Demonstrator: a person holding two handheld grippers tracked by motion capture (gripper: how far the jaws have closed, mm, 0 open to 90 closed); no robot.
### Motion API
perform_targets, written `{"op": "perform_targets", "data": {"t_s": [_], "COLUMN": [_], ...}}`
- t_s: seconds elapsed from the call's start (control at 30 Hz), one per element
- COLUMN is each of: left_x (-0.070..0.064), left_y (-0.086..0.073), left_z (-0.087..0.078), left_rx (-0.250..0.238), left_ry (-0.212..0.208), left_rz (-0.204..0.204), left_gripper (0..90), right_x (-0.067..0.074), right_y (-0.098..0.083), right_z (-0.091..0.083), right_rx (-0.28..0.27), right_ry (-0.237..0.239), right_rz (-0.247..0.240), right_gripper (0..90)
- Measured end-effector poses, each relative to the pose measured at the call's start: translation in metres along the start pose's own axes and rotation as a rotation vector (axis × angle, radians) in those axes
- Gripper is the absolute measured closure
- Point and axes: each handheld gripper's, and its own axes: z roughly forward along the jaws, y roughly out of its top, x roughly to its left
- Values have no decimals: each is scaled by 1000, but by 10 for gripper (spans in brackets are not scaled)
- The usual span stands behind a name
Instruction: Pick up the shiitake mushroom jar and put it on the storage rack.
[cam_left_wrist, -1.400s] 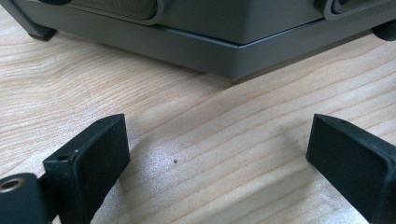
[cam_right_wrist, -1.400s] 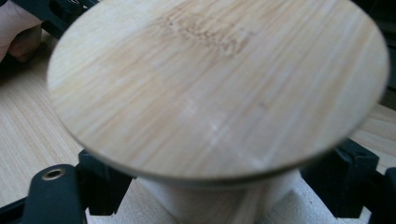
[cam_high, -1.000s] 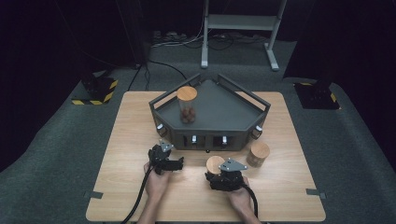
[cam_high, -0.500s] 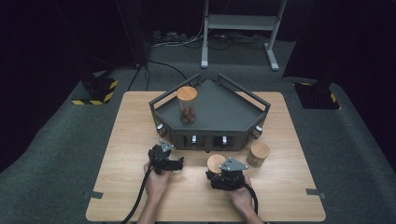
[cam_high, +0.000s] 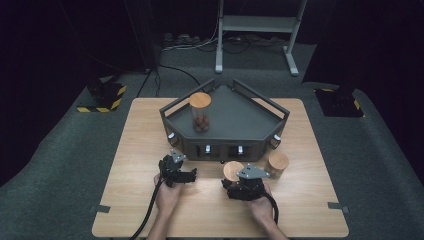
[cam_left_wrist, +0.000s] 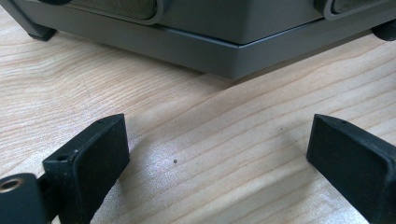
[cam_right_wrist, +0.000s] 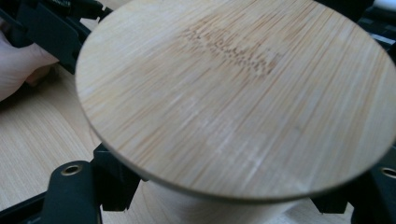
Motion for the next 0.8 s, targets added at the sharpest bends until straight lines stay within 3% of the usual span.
{"op": "perform_targets", "data": {"t_s": [0.43,0.8], "left_x": [0,0], "left_y": [0,0], "left_z": [0,0], "left_rx": [-1,0], "left_ry": [0,0], "left_rz": [-2,0], "left_gripper": [56,55], "right_x": [-10,-14], "right_y": [12,28], "right_z": [-9,-15], "right_rx": [-9,-29], "right_ry": [0,13], "right_rz": [21,11], "right_gripper": [256,256]}}
